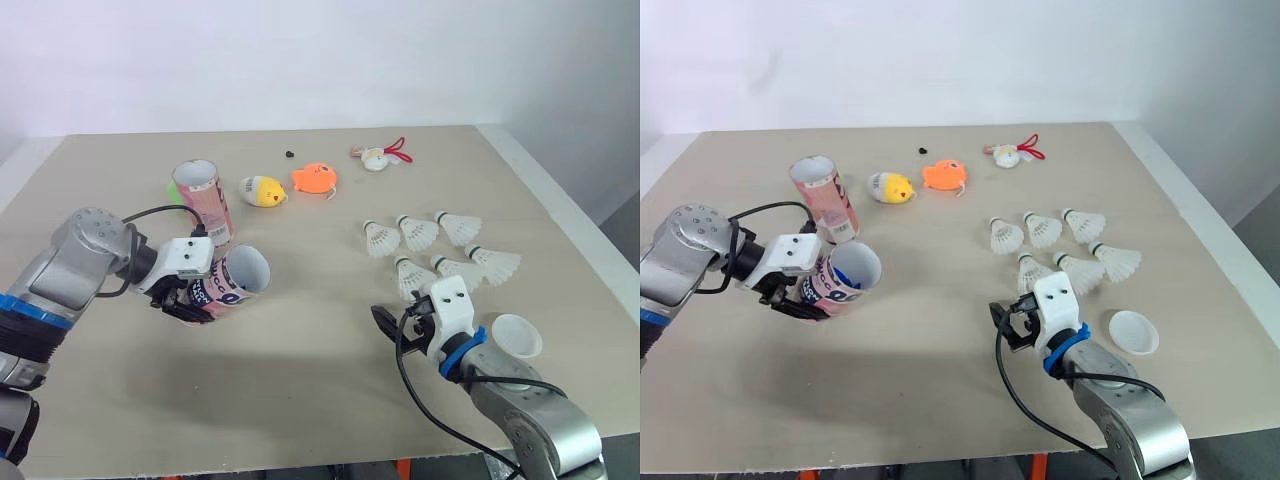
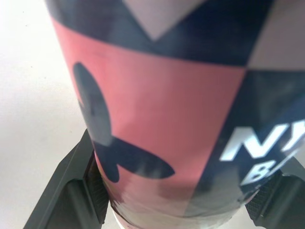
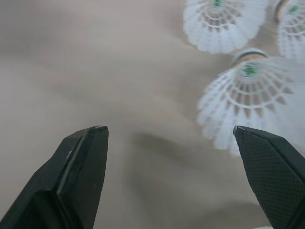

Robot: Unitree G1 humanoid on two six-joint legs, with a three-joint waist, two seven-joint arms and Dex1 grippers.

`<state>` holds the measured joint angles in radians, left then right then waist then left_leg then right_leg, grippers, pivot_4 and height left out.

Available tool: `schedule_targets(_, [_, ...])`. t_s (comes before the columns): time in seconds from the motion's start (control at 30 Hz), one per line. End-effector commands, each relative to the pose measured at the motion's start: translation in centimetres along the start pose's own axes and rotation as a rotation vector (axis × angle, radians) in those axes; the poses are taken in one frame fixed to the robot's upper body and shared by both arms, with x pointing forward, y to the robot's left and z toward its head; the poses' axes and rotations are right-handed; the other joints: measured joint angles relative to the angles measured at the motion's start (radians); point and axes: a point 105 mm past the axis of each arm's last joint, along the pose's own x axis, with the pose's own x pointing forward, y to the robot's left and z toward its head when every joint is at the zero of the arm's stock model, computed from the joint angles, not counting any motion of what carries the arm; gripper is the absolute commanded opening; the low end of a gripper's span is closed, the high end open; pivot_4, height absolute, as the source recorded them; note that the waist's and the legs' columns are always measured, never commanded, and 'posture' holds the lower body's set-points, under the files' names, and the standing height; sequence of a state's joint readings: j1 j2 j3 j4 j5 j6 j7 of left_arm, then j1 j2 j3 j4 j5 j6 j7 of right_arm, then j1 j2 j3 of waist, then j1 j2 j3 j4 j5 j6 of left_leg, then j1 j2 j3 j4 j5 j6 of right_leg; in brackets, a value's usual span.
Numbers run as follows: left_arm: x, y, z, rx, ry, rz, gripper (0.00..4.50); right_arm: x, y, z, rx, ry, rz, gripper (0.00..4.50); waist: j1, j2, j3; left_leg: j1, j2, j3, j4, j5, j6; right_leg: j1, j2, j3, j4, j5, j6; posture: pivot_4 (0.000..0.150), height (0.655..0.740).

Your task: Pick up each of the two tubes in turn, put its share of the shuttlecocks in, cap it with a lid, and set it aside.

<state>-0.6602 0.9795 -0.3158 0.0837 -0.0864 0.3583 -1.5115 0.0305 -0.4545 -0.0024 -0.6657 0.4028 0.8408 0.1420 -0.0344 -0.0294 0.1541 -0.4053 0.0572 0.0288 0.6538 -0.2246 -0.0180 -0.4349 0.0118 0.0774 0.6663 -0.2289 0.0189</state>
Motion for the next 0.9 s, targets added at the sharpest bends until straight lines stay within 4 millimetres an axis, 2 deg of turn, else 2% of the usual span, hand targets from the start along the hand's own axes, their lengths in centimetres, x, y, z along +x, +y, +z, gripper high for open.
schedule_targets(0.03, [1.6, -1.1, -0.1, -0.017, -0.018, -0.053, 3.25, 0.5, -0.4, 1.0, -0.019, -0.047, -0.022, 4.5, 0.0, 0.0, 0.0, 0.0, 0.0, 0.0, 0.0, 0.0, 0.0, 0.0, 0.0, 0.0, 0.0, 0.0, 0.0, 0.15, 0.74])
schedule_targets(0.27, [2.3, -2.0, -0.1, -0.036, -0.014, -0.074, 3.25, 1.9, -0.2, 0.9, -0.019, -0.059, -0.015, 4.5, 0.001, 0.001, 0.0, -0.001, -0.003, 0.0, 0.0, 0.0, 0.0, 0.001, -0.001, 0.003, 0.0, -0.002, 0.003, 0.15, 0.74])
schedule_targets(0.43, [2.3, -2.5, -0.1, -0.042, -0.008, -0.081, 3.25, 2.6, -0.9, 0.6, -0.023, -0.054, -0.042, 4.5, 0.001, 0.001, -0.001, -0.001, -0.006, 0.0, 0.0, -0.001, 0.001, 0.001, -0.002, 0.006, 0.0, -0.003, 0.005, 0.15, 0.74])
schedule_targets(0.9, [2.7, -3.4, 0.6, -0.044, -0.026, -0.098, 3.25, 3.9, -1.5, 1.6, -0.087, -0.098, -0.096, 4.5, 0.001, 0.002, -0.001, -0.001, -0.007, 0.001, 0.0, -0.001, 0.002, 0.001, -0.002, 0.008, 0.0, -0.004, 0.007, 0.15, 0.74])
